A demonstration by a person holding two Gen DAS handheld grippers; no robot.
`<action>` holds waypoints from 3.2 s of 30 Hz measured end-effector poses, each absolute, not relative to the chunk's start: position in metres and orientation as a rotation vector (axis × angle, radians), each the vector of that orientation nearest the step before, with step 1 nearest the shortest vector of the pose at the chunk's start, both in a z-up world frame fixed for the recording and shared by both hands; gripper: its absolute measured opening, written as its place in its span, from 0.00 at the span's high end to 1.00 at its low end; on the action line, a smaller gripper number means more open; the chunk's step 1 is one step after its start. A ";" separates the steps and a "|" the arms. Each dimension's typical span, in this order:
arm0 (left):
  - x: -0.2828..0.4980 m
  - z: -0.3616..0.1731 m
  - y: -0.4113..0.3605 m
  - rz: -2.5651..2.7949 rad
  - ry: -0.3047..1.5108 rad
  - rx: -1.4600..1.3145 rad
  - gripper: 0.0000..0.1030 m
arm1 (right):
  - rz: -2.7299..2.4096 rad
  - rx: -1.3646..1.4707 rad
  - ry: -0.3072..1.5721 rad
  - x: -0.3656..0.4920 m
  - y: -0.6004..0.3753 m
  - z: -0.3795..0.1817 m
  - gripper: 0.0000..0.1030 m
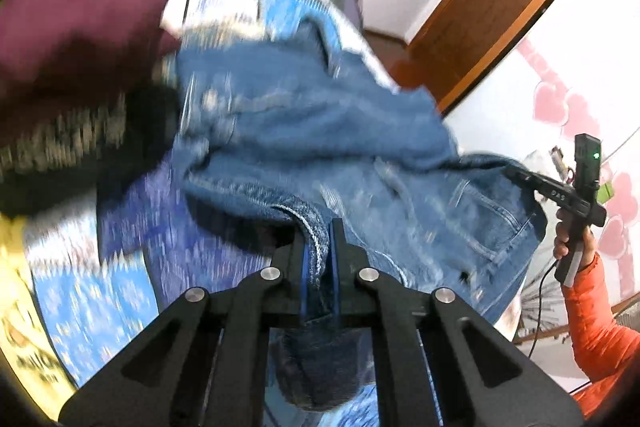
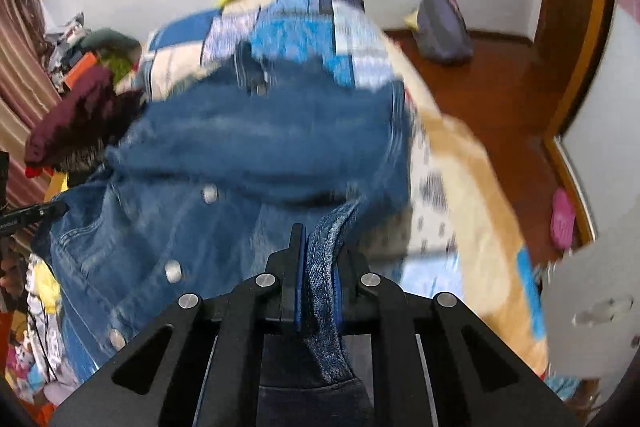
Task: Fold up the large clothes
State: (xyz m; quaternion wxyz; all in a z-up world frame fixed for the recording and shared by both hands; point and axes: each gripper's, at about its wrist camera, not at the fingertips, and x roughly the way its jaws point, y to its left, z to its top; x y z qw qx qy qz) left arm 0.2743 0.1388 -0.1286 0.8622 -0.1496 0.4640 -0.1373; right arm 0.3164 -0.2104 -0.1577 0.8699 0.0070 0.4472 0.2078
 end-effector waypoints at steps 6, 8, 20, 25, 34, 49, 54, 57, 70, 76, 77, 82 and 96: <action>0.317 -0.081 0.146 -0.244 0.848 -0.303 0.94 | 0.392 0.045 0.841 0.364 -0.207 -0.123 0.91; 0.344 -0.076 0.155 -0.190 0.831 -0.313 0.94 | 0.372 0.068 0.826 0.380 -0.208 -0.121 0.91; 0.462 -0.148 0.187 0.087 0.940 -0.312 0.94 | 0.199 0.121 0.941 0.491 -0.204 -0.199 0.91; 0.475 -0.172 0.156 0.130 0.963 -0.066 0.92 | 0.166 0.114 1.037 0.501 -0.204 -0.234 0.89; 0.459 -0.181 0.159 0.178 0.980 -0.045 0.58 | 0.154 0.123 1.096 0.485 -0.212 -0.219 0.59; 0.403 -0.145 0.118 -0.002 0.923 -0.011 0.39 | 0.414 -0.014 1.022 0.396 -0.167 -0.170 0.57; 0.402 -0.165 0.089 -0.063 0.967 0.033 0.39 | 0.484 -0.028 1.070 0.388 -0.139 -0.189 0.57; 0.411 -0.185 0.078 -0.091 1.010 0.062 0.39 | 0.495 -0.042 1.122 0.394 -0.123 -0.206 0.57; 0.514 -0.204 0.107 0.096 1.042 0.078 0.26 | 0.377 0.034 1.208 0.498 -0.080 -0.222 0.50; 0.527 -0.148 0.134 0.113 0.879 -0.042 0.26 | 0.366 0.145 0.974 0.497 -0.081 -0.167 0.50; 0.523 -0.140 0.135 0.103 0.861 -0.049 0.26 | 0.382 0.149 0.955 0.491 -0.080 -0.160 0.50; 0.503 -0.126 0.130 0.085 0.835 -0.017 0.26 | 0.437 0.084 0.960 0.474 -0.071 -0.157 0.50; 0.451 -0.225 0.111 0.008 1.040 -0.021 0.25 | 0.489 -0.114 1.121 0.423 -0.064 -0.238 0.47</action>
